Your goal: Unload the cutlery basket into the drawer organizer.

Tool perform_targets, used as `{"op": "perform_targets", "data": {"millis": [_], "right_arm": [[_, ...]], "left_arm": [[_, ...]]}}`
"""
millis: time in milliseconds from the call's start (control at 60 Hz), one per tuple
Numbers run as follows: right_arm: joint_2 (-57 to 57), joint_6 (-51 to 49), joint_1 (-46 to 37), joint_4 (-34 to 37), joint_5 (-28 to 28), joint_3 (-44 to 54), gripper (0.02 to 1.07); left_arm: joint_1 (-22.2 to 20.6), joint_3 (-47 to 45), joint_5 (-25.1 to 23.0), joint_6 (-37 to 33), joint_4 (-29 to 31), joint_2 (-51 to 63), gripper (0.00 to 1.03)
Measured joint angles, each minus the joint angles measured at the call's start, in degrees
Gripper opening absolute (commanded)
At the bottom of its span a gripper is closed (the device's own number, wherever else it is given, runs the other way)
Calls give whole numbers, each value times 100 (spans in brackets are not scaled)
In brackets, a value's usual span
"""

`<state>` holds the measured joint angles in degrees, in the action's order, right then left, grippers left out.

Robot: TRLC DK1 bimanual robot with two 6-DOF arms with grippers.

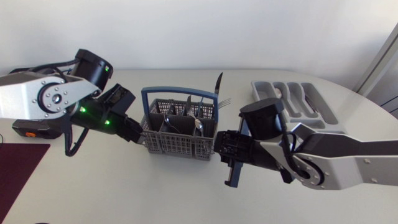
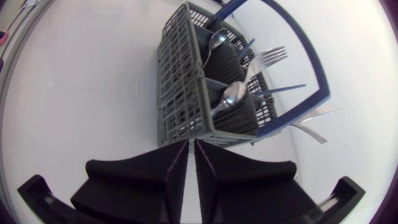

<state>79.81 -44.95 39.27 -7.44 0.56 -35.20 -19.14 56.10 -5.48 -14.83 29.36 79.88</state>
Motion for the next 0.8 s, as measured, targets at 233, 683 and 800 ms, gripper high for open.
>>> {"op": "perform_targets", "data": {"millis": [233,683,800], "right_arm": [[-702,59,-37,284,122,199,37],[-1403,151,-39,516,230,549,40],[-1453,153,-42,525,230,660,40]], "left_arm": [[-599,734,9,328,319,-2,31],[-1130,1541,1102,1091,737,1147,40],[-1176,1770,1255,1261,791,1410,40]]}}
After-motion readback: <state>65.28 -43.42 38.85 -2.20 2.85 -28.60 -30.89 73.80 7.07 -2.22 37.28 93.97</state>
